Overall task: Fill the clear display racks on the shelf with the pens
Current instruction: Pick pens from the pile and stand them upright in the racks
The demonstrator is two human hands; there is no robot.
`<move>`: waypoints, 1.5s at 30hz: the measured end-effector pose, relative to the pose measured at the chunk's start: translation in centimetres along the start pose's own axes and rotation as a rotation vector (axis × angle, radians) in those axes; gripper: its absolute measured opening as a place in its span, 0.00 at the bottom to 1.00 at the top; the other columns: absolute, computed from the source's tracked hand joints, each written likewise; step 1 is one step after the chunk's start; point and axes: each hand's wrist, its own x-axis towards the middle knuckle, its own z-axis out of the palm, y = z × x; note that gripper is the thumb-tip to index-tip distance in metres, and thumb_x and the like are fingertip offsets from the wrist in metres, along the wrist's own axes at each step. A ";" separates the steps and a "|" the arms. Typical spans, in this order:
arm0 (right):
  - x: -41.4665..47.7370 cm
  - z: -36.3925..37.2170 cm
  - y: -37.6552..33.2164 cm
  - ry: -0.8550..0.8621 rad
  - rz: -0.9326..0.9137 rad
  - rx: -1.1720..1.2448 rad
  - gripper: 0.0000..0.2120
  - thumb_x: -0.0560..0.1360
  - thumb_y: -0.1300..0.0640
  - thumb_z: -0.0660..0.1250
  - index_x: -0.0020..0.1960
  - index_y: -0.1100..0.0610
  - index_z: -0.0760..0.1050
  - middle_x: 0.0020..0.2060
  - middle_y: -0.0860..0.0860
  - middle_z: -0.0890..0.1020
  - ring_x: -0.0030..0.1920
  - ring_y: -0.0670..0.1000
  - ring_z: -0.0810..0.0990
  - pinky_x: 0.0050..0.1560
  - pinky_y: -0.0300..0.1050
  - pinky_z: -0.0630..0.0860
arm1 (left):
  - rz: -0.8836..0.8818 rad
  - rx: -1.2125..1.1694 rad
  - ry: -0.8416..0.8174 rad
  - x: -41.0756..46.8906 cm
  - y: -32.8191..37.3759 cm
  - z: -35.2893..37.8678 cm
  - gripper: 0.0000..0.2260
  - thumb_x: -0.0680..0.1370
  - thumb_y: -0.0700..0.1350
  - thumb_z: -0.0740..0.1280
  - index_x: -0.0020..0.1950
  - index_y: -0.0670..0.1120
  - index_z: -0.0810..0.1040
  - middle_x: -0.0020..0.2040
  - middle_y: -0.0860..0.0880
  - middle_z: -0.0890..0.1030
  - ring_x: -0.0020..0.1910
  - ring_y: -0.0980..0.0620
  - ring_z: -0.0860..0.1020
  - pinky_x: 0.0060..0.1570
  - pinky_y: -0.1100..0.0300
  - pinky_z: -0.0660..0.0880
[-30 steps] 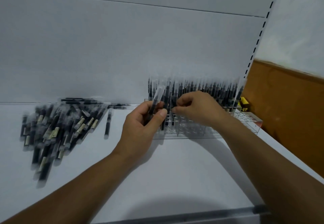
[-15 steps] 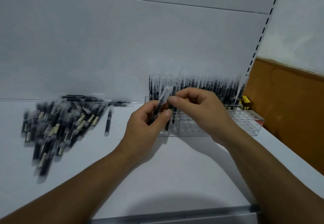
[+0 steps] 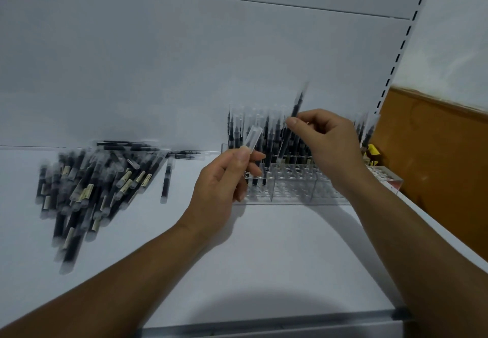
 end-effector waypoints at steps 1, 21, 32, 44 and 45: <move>0.0 0.1 0.2 -0.005 -0.002 -0.009 0.03 0.75 0.52 0.72 0.42 0.50 0.81 0.26 0.45 0.72 0.26 0.40 0.67 0.29 0.29 0.69 | -0.006 -0.001 0.002 0.0 0.0 0.0 0.17 0.78 0.55 0.57 0.52 0.46 0.81 0.41 0.49 0.80 0.28 0.56 0.69 0.28 0.69 0.65; -0.8 0.1 1.2 -0.312 0.074 -0.564 0.09 0.74 0.44 0.70 0.38 0.44 0.77 0.32 0.42 0.78 0.34 0.43 0.75 0.34 0.40 0.69 | -0.029 0.017 -0.013 -0.2 0.4 0.2 0.19 0.76 0.56 0.57 0.52 0.45 0.80 0.41 0.50 0.80 0.27 0.58 0.68 0.27 0.69 0.66; -3.2 0.0 -1.6 -0.376 -0.004 0.052 0.09 0.72 0.46 0.72 0.49 0.48 0.83 0.28 0.47 0.69 0.31 0.47 0.69 0.34 0.40 0.69 | -0.047 0.031 -0.028 -0.3 0.4 0.2 0.24 0.79 0.60 0.53 0.50 0.43 0.80 0.34 0.52 0.79 0.26 0.58 0.68 0.27 0.70 0.65; -1.9 -1.2 -3.0 -0.119 0.057 0.393 0.06 0.80 0.56 0.64 0.46 0.56 0.75 0.42 0.50 0.86 0.29 0.45 0.77 0.29 0.37 0.73 | 0.205 0.311 0.095 -0.3 0.5 -0.5 0.15 0.72 0.58 0.67 0.55 0.53 0.77 0.43 0.55 0.81 0.40 0.53 0.79 0.37 0.62 0.75; -1.5 -1.8 -2.9 -0.040 0.049 0.400 0.06 0.81 0.56 0.63 0.46 0.55 0.74 0.42 0.50 0.86 0.28 0.45 0.77 0.28 0.36 0.73 | 0.263 0.384 0.143 -0.3 0.5 -0.8 0.16 0.72 0.58 0.68 0.56 0.53 0.76 0.45 0.55 0.80 0.43 0.55 0.79 0.41 0.65 0.73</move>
